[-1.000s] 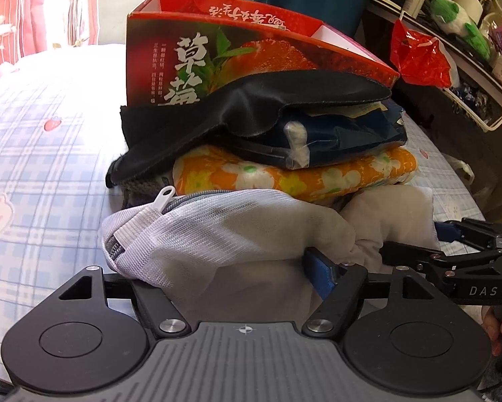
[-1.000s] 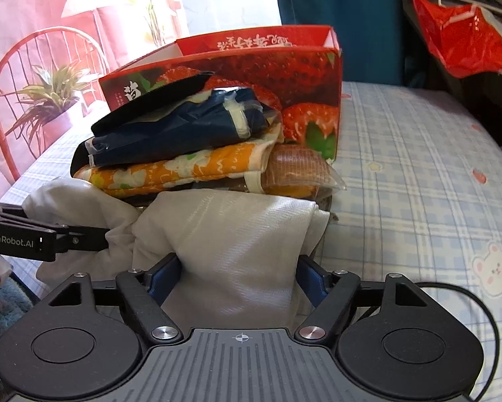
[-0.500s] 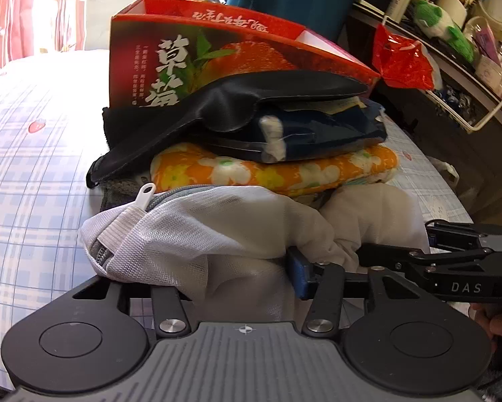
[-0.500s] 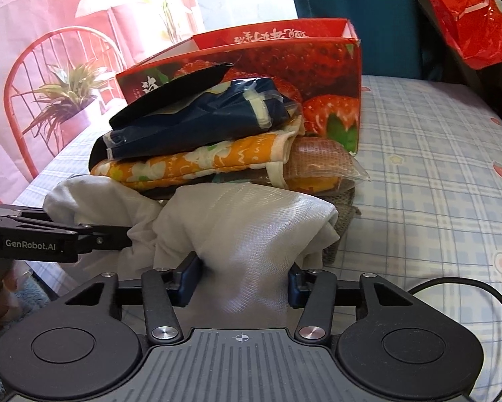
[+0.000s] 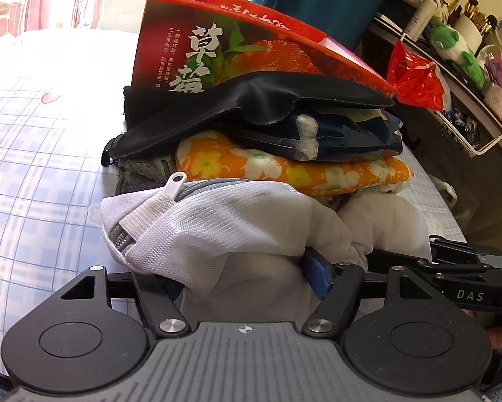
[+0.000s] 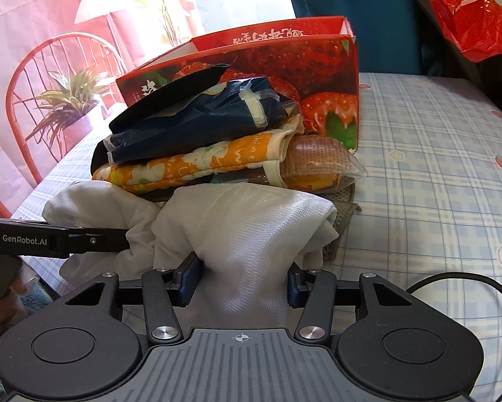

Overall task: Organize soft objects
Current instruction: 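Lift the white mesh bag with the left gripper, then carry the mesh bag into the red box and open the left gripper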

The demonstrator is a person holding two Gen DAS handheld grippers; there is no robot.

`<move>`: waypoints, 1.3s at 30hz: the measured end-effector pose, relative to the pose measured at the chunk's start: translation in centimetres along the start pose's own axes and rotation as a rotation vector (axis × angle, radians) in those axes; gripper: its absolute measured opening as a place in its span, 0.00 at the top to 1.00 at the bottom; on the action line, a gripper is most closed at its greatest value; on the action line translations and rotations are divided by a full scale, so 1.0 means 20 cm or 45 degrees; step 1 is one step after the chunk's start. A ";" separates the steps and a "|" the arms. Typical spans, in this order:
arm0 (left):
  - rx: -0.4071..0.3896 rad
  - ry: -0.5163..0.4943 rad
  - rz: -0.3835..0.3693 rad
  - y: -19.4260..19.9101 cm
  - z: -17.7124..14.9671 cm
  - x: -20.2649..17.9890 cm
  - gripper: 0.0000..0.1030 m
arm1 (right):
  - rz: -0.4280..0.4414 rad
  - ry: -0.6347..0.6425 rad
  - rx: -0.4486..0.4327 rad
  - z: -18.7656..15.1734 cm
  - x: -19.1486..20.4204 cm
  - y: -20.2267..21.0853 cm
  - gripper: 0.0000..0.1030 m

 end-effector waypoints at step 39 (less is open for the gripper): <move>-0.408 -0.307 -0.158 0.58 0.51 -0.46 0.75 | 0.067 0.187 -0.417 0.69 0.02 0.50 0.77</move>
Point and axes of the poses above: each gripper's, at about its wrist camera, not at the fingertips, and y roughly against the way its jaws point, x to its left, z to its top, the point moved 6 cm from there along -y, roughly the way its jaws point, and after that the axes turned 10 degrees about y, right-handed, at the moved point
